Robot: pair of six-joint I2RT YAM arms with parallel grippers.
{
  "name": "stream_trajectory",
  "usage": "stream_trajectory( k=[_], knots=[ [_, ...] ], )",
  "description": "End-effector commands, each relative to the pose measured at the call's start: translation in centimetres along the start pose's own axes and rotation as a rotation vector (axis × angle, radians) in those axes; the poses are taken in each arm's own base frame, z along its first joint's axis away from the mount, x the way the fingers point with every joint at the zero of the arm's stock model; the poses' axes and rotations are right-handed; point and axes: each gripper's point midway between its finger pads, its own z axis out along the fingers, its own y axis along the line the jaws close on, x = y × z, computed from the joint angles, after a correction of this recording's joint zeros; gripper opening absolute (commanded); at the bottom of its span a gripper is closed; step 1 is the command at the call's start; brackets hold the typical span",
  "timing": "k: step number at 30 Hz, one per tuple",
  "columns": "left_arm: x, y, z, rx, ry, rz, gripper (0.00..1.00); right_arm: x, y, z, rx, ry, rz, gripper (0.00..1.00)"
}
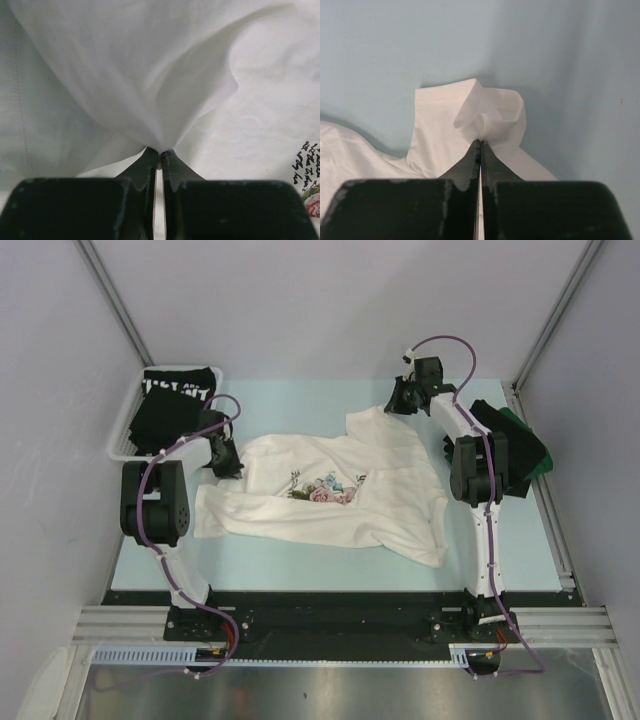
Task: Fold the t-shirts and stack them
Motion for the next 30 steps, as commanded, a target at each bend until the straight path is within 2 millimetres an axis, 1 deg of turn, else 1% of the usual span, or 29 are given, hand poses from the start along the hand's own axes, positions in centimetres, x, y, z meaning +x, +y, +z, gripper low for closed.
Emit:
stream_trajectory(
  k=[1, 2, 4, 8, 14, 16, 17, 18, 19, 21, 23, 24, 26, 30],
  knots=[
    [-2.1, -1.2, -1.2, 0.030, -0.045, 0.022, 0.03, -3.2, 1.8, -2.0, -0.040, -0.080, -0.020, 0.00],
    [-2.3, -1.2, -1.4, 0.030, -0.050, 0.022, 0.01, -3.3, 1.7, -2.1, -0.040, -0.083, -0.020, 0.00],
    [-2.7, -1.2, -1.8, 0.026, -0.061, 0.024, 0.00, -3.4, 1.7, -2.1, -0.039, -0.085, -0.019, 0.00],
    [-4.6, -1.5, -3.0, 0.018, -0.114, 0.027, 0.00, -4.0, 1.9, -2.6, -0.041, -0.099, -0.021, 0.00],
    [-7.4, -2.0, -5.9, 0.015, -0.213, 0.035, 0.00, -5.5, 2.0, -4.5, -0.032, -0.133, -0.044, 0.00],
    [-8.0, -2.2, -6.7, 0.020, -0.232, 0.045, 0.00, -5.7, 2.0, -5.0, -0.026, -0.133, -0.048, 0.00],
    [-8.3, -2.3, -7.2, 0.023, -0.243, 0.050, 0.00, -5.4, 1.7, -5.0, -0.018, -0.127, -0.047, 0.00],
    [-8.4, -1.7, -7.4, -0.009, -0.250, 0.054, 0.00, -5.8, 1.8, -5.6, -0.013, -0.138, -0.052, 0.00],
    [-8.5, -1.6, -7.6, -0.015, -0.256, 0.056, 0.00, -5.8, 1.7, -5.9, -0.009, -0.139, -0.057, 0.00],
    [-8.6, -1.4, -8.2, -0.026, -0.264, 0.066, 0.00, -5.7, 1.7, -6.7, 0.003, -0.141, -0.058, 0.00],
    [-8.2, -1.1, -8.3, -0.036, -0.259, 0.069, 0.00, -5.7, 1.7, -7.2, 0.010, -0.148, -0.069, 0.00],
    [-8.2, -1.0, -8.3, -0.037, -0.260, 0.071, 0.00, -5.4, 1.5, -7.5, 0.014, -0.143, -0.069, 0.00],
    [-7.5, -0.8, -8.0, -0.039, -0.243, 0.071, 0.00, -5.1, 1.4, -7.7, 0.019, -0.142, -0.070, 0.00],
    [-6.9, -0.8, -7.5, -0.034, -0.216, 0.071, 0.00, -4.4, 1.1, -7.8, 0.024, -0.125, -0.065, 0.00]
  ],
)
